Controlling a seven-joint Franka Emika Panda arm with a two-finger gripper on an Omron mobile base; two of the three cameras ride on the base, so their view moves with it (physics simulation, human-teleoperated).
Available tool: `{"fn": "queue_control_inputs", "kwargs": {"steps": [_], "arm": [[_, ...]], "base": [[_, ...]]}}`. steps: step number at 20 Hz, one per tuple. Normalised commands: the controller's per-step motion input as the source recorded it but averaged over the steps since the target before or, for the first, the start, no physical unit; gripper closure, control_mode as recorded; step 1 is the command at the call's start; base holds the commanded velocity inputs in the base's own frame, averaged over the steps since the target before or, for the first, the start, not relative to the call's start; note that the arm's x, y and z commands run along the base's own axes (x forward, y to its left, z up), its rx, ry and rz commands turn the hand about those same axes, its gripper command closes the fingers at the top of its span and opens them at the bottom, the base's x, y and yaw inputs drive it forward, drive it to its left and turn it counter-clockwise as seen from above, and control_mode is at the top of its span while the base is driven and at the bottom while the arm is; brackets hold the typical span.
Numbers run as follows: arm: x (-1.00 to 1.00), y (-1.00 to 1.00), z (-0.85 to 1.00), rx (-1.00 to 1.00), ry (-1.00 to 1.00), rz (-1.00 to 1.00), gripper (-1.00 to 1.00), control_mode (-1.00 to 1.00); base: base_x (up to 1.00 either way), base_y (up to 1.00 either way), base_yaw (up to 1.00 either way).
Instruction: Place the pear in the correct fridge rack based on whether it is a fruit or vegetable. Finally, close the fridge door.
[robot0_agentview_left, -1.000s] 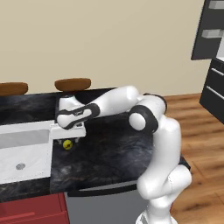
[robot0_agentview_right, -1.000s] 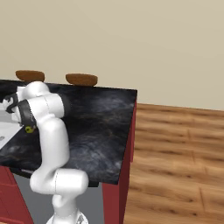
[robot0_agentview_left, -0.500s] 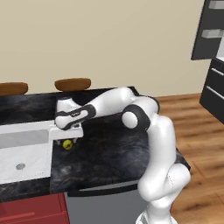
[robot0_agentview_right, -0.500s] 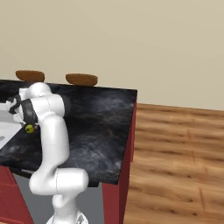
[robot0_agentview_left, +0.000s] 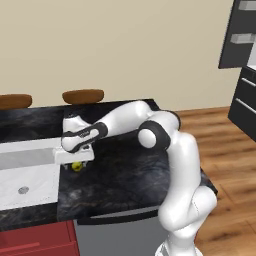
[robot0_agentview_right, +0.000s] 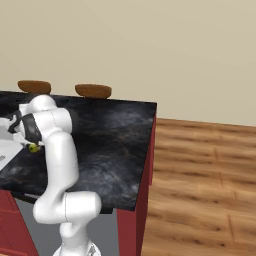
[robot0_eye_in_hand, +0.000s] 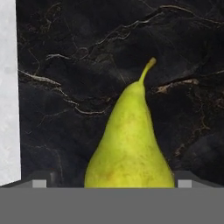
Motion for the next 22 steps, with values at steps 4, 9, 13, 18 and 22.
{"fn": "queue_control_inputs", "kwargs": {"steps": [4, 9, 13, 18, 22], "arm": [[-0.11, 0.0, -0.22, 0.0, 0.0, 0.0, 1.0, -1.0], [0.0, 0.0, -0.1, 0.0, 0.0, 0.0, 1.0, -1.0], [-0.18, 0.1, 0.02, 0.0, -0.09, -0.06, 1.0, -1.0], [-0.6, -0.64, 0.52, 0.0, -0.19, -0.18, 1.0, -1.0], [-0.88, -1.0, 0.63, 0.0, -0.24, -0.2, 1.0, -1.0]], "base": [[0.0, 0.0, 0.0], [0.0, 0.0, 0.0], [0.0, 0.0, 0.0], [0.0, 0.0, 0.0], [0.0, 0.0, 0.0]]}}
